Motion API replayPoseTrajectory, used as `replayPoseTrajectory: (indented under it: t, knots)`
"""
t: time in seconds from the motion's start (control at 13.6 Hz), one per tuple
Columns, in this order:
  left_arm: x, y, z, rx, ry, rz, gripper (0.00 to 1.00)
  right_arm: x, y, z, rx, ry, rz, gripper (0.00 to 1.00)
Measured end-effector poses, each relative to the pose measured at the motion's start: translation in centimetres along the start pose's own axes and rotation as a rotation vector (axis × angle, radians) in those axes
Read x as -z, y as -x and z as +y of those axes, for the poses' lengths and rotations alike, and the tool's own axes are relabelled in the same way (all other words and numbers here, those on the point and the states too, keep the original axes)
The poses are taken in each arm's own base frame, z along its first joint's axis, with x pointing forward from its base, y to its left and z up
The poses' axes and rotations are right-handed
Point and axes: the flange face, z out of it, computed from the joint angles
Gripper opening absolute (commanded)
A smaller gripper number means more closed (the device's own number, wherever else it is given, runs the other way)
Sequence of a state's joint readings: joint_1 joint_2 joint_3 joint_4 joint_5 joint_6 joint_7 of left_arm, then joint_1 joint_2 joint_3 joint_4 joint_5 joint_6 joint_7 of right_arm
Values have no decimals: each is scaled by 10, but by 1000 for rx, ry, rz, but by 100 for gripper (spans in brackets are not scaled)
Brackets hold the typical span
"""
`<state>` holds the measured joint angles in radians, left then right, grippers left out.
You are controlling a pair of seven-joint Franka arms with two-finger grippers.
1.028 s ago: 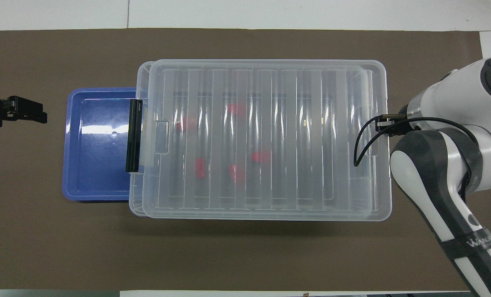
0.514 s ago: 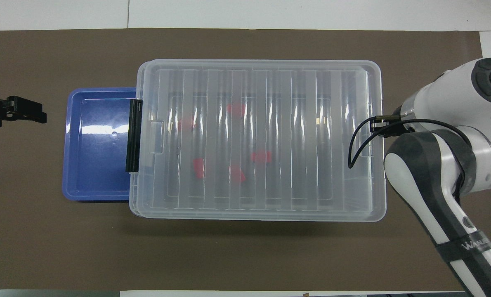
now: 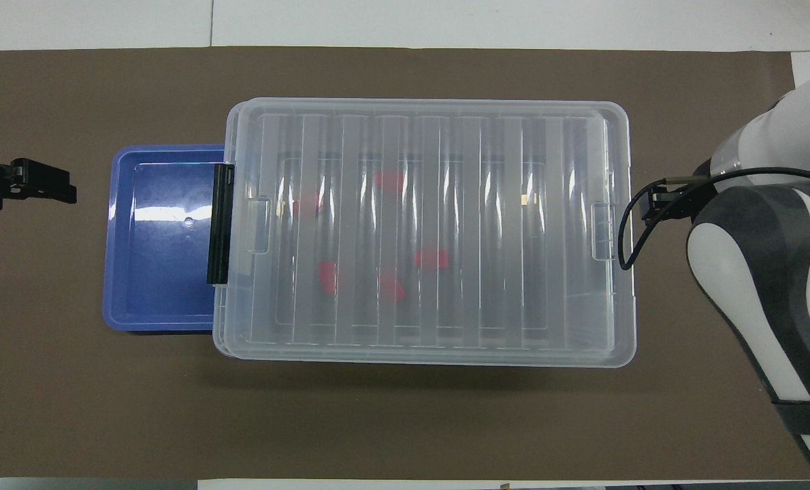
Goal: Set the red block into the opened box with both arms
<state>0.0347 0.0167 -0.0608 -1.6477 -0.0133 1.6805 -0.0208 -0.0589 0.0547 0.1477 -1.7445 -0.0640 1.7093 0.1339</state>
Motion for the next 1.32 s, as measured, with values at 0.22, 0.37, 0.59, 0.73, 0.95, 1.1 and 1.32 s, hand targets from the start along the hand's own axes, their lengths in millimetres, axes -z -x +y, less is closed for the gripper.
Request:
replayPoseTrajectory:
  t: [0.22,0.37,0.59,0.73,0.95,1.1,1.32]
  knots:
    - [0,0,0,0,0,0,100,50,16,12,-19,5,-7,100]
    - [0,0,0,0,0,0,100,83,29,22,-30,7,1,100]
    - [0,0,0,0,0,0,100,109,43,39,-20,12,23,100]
    - [0,0,0,0,0,0,100,108,41,53,-21,9,32,100]
    - [0,0,0,0,0,0,100,98,37,58,-23,8,29,100]
    - [0,0,0,0,0,0,100,97,37,57,-22,6,27,100]
    - [0,0,0,0,0,0,100,100,37,55,-20,-14,39,100]
